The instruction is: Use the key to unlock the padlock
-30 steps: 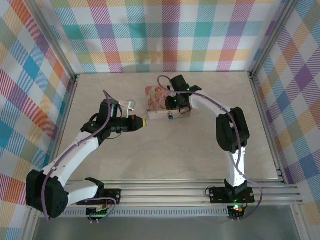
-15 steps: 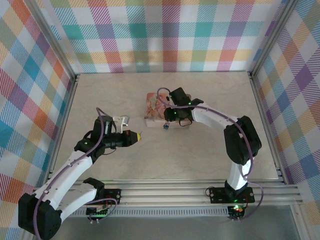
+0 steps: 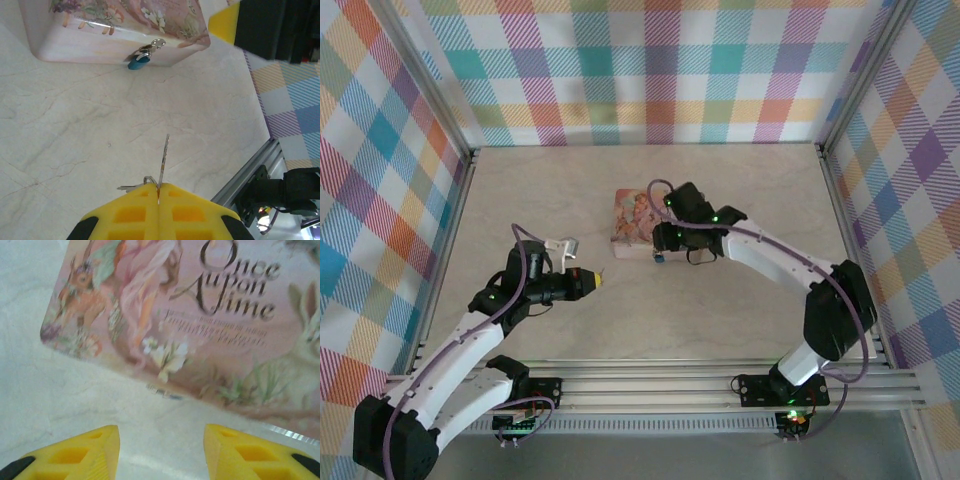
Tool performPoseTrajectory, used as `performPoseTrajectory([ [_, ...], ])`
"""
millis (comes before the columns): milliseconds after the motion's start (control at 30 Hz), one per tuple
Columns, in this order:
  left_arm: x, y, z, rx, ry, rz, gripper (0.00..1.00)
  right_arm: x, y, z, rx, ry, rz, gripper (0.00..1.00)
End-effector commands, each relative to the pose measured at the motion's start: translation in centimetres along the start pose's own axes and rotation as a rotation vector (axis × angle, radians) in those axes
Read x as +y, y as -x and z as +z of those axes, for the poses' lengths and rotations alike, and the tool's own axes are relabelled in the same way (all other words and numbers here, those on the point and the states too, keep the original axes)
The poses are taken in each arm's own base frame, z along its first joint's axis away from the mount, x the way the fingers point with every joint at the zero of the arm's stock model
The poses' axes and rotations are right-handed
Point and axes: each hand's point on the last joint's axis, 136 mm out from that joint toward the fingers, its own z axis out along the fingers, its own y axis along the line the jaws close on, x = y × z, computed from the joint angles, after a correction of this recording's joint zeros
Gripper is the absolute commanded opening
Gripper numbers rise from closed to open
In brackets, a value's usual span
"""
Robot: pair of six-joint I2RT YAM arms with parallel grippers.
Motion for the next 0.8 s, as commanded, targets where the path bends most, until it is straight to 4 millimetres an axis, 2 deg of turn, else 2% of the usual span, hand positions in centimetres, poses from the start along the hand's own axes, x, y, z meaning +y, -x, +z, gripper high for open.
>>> performPoseTrajectory([
  [0,0.0,-0.5,0.1,-0.008,-0.007,0.045,0.00,-0.2,-2.7,1.3,0.003,-0.078,0.067,0.49],
  [167,0.5,-1.4,0.4,0.030,-0.007,0.041,0.00,-0.3,-5.0,3.4,-0.007,-0.177,0.120,0.48],
  [300,0.8,-2.0,0.9,0.062,-0.007,0.029,0.00,-0.4,-4.7,4.7,-0.057,-0.187,0.160,0.49],
  [533,0.7,-1.6,1.7,0.064,-0.025,0.053,0.00,-0.3,-3.3,6.7,-0.103,-0.232,0.161,0.50],
  [767,1.1,-1.5,2.1,0.066,-0.019,0.068,0.00,-0.3,-3.4,8.6,-0.082,-0.255,0.165,0.50],
])
